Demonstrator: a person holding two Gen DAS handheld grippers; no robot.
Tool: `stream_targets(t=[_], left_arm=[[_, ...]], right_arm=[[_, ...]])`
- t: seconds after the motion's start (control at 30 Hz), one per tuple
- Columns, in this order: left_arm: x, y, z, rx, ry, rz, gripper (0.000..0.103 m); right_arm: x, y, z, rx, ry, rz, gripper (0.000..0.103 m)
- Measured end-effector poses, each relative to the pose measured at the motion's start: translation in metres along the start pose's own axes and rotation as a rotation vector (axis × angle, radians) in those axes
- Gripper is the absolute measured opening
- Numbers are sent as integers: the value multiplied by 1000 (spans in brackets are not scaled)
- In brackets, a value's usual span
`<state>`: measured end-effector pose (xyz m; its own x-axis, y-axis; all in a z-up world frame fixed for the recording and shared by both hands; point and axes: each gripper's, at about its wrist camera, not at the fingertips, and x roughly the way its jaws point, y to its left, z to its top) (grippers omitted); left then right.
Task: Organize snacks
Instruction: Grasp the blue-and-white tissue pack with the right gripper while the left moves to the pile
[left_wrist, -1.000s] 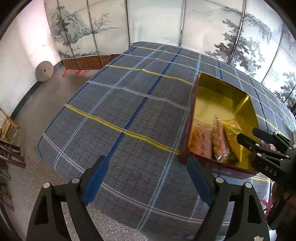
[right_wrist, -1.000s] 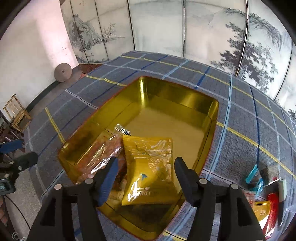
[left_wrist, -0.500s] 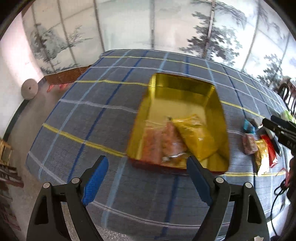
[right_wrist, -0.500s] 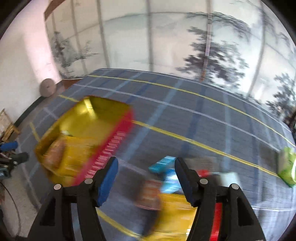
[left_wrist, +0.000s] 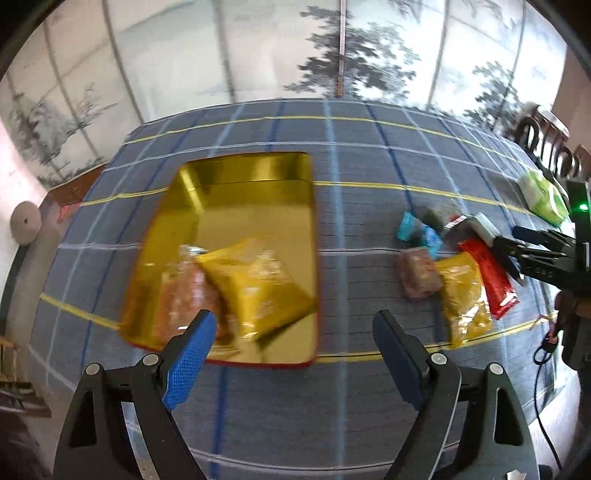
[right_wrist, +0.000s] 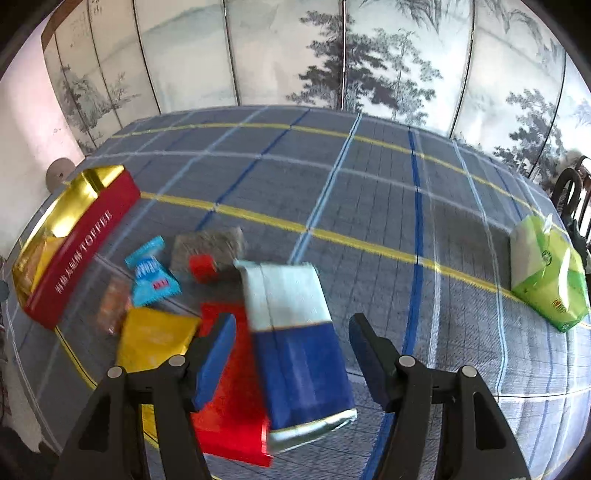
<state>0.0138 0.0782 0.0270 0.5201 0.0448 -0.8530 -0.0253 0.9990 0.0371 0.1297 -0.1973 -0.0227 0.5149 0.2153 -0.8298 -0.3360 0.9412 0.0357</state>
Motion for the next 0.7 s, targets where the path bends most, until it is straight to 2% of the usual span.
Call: stream_targets(t=[0.13,0.4,0.43,0.5,0.7], left_arm=[[9,-29,3,52,24,-15,84],[29,-58,9,77,51,-25,84],[31,-61,10,75,53,-26,84],[36,-64,12,66,59,-27,84],[47,-69,19,42,53,-37,84]], right_arm=[[8,-9,-5,9,0,35,65],[13,-17,-9,-24,-42,23,64],[14,-19,-9,-23,-47,20,63],[17,-23,-10,-23,-41,6,55],[20,-31,-15,-5,-63,-30,53]])
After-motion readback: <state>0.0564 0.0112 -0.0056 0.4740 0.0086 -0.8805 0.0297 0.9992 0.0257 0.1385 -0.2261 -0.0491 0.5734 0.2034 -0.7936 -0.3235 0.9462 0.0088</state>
